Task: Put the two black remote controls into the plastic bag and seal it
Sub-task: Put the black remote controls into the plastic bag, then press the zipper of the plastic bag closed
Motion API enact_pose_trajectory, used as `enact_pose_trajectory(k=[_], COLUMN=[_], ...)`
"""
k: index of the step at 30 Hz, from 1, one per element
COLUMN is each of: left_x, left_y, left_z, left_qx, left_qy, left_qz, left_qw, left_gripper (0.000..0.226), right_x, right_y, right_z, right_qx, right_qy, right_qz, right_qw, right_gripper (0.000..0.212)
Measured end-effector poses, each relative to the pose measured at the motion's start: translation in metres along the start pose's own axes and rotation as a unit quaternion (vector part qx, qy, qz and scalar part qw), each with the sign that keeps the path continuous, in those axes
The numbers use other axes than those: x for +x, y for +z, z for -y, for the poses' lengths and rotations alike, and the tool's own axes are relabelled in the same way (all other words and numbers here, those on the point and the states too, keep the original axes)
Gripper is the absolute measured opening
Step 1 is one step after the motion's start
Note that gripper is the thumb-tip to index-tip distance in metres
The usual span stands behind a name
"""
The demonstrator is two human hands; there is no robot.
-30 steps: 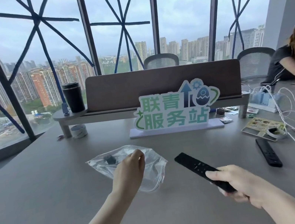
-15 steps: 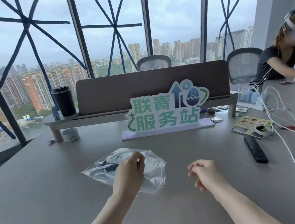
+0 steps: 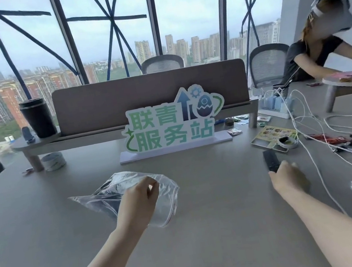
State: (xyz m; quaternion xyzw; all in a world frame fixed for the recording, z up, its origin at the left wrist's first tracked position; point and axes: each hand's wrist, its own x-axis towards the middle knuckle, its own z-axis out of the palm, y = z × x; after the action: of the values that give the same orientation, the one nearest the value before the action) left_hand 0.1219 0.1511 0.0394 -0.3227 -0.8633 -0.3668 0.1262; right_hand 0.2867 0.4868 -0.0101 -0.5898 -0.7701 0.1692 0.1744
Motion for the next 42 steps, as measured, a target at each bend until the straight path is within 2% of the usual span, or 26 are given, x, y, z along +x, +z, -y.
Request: enact_pose_trajectory(k=[2, 4, 5, 7, 9, 11, 13, 17, 18, 19, 22, 24, 27, 28, 31, 33, 35, 37, 39, 42], left_x=[0.001, 0.001, 0.001, 0.001, -0.001, -0.004, -0.009, -0.015, -0.016, -0.017, -0.022, -0.026, -0.033, -0.035, -0.042, -0.048, -0.051, -0.042, -0.023, 0.011], left_y=[-0.002, -0.004, -0.005, -0.006, -0.008, -0.01, -0.013, -0.022, -0.025, -0.029, -0.037, -0.038, -0.043, -0.045, -0.053, -0.058, -0.067, -0.083, -0.108, -0.151], left_z=[0.001, 0.005, 0.007, 0.01, 0.01, 0.01, 0.01, 0.018, 0.021, 0.025, 0.038, 0.046, 0.047, 0.049, 0.054, 0.059, 0.063, 0.062, 0.054, 0.026], left_qx=[0.013, 0.027, 0.029, 0.027, 0.026, 0.02, 0.014, 0.019, 0.021, 0.021, 0.032, 0.036, 0.037, 0.052, 0.163, 0.216, 0.237, 0.173, 0.0, -0.18], left_qy=[0.0, 0.0, -0.006, -0.019, -0.024, -0.026, -0.021, -0.025, -0.026, -0.025, -0.016, -0.013, -0.019, -0.014, -0.015, -0.046, -0.089, -0.134, -0.181, -0.168], left_qz=[0.003, 0.002, 0.0, -0.006, -0.01, -0.011, -0.012, -0.015, -0.018, -0.02, -0.005, 0.016, 0.08, 0.11, 0.182, 0.199, 0.185, 0.138, 0.07, -0.017], left_qw=[1.0, 1.0, 1.0, 0.999, 0.999, 0.999, 1.0, 0.999, 0.999, 0.999, 0.999, 0.999, 0.996, 0.992, 0.97, 0.955, 0.95, 0.966, 0.981, 0.969], left_gripper=[0.014, 0.015, 0.014, 0.014, 0.015, 0.015, 0.016, 0.016, 0.016, 0.017, 0.018, 0.013, 0.018, 0.027, 0.051, 0.059, 0.056, 0.046, 0.034, 0.016], right_x=[0.001, -0.007, -0.016, -0.047, -0.085, -0.121, -0.153, -0.201, -0.209, -0.214, -0.217, -0.214, -0.212, -0.211, -0.207, -0.204, -0.203, -0.201, -0.199, -0.197], right_y=[-0.001, -0.01, -0.018, -0.042, -0.062, -0.066, -0.051, -0.003, 0.008, 0.016, 0.03, 0.032, 0.04, 0.045, 0.047, 0.041, 0.028, 0.008, -0.02, -0.068], right_z=[0.002, 0.01, 0.014, 0.019, 0.025, 0.038, 0.063, 0.124, 0.135, 0.142, 0.145, 0.144, 0.155, 0.159, 0.167, 0.166, 0.167, 0.173, 0.184, 0.204], right_qx=[0.046, 0.197, 0.291, 0.421, 0.437, 0.38, 0.332, 0.376, 0.393, 0.395, 0.33, 0.27, 0.21, 0.211, 0.204, 0.224, 0.254, 0.3, 0.376, 0.485], right_qy=[0.018, 0.023, 0.04, 0.05, 0.027, -0.011, -0.043, -0.068, -0.078, -0.099, -0.175, -0.226, -0.262, -0.264, -0.268, -0.256, -0.243, -0.219, -0.19, -0.166], right_qz=[0.064, 0.145, 0.202, 0.358, 0.499, 0.581, 0.613, 0.581, 0.55, 0.499, 0.281, 0.228, 0.264, 0.259, 0.21, 0.2, 0.211, 0.226, 0.248, 0.267], right_qw=[0.997, 0.969, 0.934, 0.832, 0.748, 0.72, 0.716, 0.718, 0.733, 0.765, 0.884, 0.908, 0.904, 0.905, 0.918, 0.919, 0.912, 0.901, 0.873, 0.816], right_gripper=[0.034, 0.032, 0.028, 0.016, 0.017, 0.018, 0.022, 0.024, 0.023, 0.021, 0.017, 0.019, 0.057, 0.055, 0.029, 0.031, 0.034, 0.034, 0.03, 0.024])
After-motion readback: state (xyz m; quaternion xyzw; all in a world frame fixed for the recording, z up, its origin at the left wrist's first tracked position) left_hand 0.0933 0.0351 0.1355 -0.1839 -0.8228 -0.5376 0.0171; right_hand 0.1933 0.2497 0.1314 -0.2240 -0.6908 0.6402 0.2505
